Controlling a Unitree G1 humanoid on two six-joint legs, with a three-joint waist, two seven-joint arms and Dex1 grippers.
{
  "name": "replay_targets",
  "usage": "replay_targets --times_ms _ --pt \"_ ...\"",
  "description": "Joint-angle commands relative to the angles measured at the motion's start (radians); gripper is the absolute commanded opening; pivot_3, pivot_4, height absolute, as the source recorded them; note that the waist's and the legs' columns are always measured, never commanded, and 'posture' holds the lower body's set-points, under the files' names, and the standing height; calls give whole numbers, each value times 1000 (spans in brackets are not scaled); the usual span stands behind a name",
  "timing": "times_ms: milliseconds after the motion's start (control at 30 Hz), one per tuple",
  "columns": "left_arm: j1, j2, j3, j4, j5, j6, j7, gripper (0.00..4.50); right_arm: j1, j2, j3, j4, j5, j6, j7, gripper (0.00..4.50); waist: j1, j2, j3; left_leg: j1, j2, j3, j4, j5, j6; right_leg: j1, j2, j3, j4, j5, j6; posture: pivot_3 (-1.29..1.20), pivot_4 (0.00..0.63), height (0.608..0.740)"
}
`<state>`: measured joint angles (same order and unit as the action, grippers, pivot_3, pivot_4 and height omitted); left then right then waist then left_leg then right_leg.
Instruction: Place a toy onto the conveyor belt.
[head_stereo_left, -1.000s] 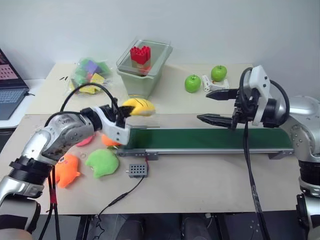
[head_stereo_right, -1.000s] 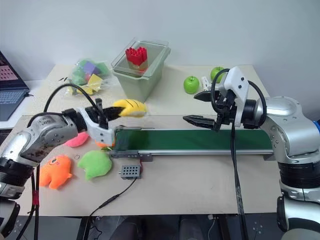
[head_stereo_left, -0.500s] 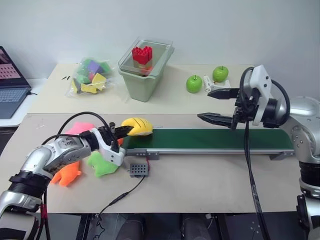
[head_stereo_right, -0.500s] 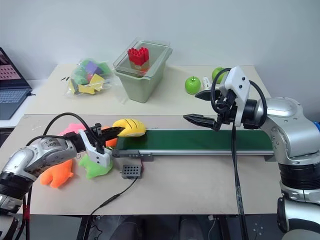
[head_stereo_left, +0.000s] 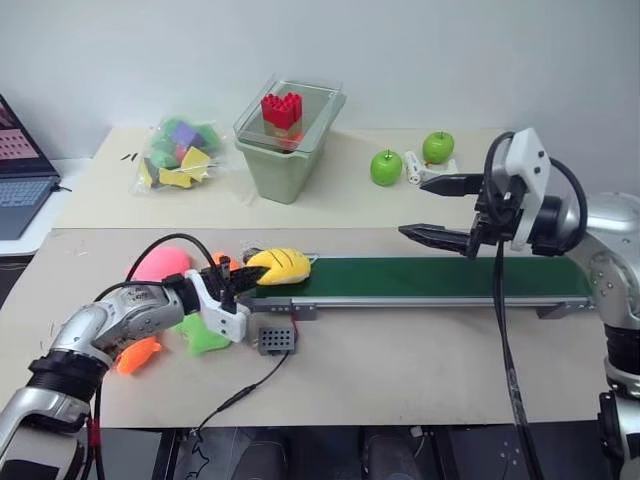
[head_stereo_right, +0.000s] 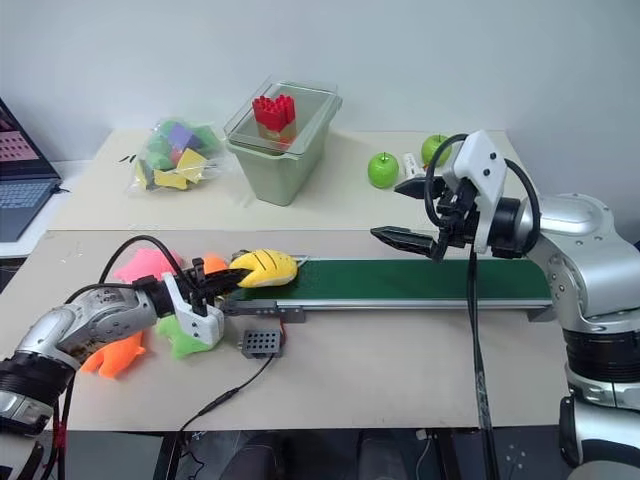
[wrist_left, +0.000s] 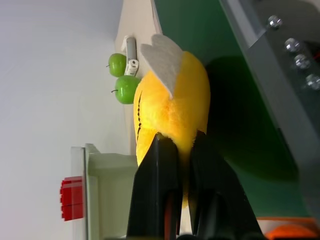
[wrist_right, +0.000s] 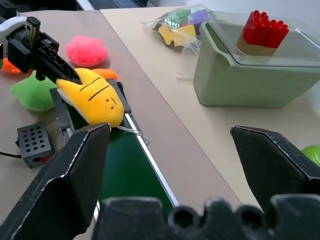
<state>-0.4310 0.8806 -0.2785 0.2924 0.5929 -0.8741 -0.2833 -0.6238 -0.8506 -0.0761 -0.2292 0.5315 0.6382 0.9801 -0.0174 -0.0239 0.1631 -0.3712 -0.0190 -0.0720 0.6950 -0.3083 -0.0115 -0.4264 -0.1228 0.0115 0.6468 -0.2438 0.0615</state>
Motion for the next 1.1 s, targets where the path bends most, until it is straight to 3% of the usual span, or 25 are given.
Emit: replay_targets --times_ms 33,233,267,400,467,533,667,800,933,1100 --pt "2 8 0 12 -9 -18 -22 2098 -10 -20 -45 -33 3 -20 -5 4500 -1 0 0 0 0 0 0 0 0 0 0 0 0 0 0 0 150 740" --pt "-24 21 33 30 -49 -43 -25 4303 -9 -23 -45 -31 3 -22 -3 4500 -1 0 0 2 0 0 0 0 0 1 0 0 0 0 0 0 150 740" --pt "-26 28 47 24 -74 -48 -29 4408 -9 -24 -45 -30 4 -21 -1 4500 -3 0 0 2 0 0 0 0 0 1 0 0 1 0 0 0 150 740" --pt "-12 54 91 9 -223 -41 -77 4408 1 -46 -53 -30 8 -14 18 4500 -4 0 0 2 0 0 0 0 0 1 0 0 1 0 0 0 150 740" --pt "2 63 118 -21 -412 88 -192 4408 22 -87 -62 -21 -4 -19 44 4500 -3 0 0 2 0 0 0 0 0 1 0 0 1 0 0 0 150 740" --pt "14 61 136 -67 -599 281 -335 4408 43 -124 -65 -7 -20 -37 66 4500 -1 0 0 1 0 0 0 0 1 1 0 0 0 0 0 0 150 740" --pt "16 48 176 -183 -814 612 -489 4408 58 -154 -74 20 -28 -56 85 4500 -5 0 0 2 0 0 1 0 1 1 0 0 1 0 0 0 150 740" --pt "-12 95 231 -370 -1237 1232 -623 4408 72 -160 -82 33 -31 -71 93 4500 -14 0 0 2 0 -1 1 0 1 2 0 0 1 0 0 0 150 740" --pt "-78 90 328 -422 -1347 1369 -645 4408 89 -134 -65 16 -22 -76 99 4500 -26 0 0 2 0 -1 2 -1 2 2 0 0 1 -1 1 0 150 740" --pt "-138 59 328 -425 -1310 1453 -618 4408 78 -100 -62 37 -37 -92 79 4500 -31 1 0 3 0 0 2 -1 1 3 0 1 1 -1 1 0 150 740"
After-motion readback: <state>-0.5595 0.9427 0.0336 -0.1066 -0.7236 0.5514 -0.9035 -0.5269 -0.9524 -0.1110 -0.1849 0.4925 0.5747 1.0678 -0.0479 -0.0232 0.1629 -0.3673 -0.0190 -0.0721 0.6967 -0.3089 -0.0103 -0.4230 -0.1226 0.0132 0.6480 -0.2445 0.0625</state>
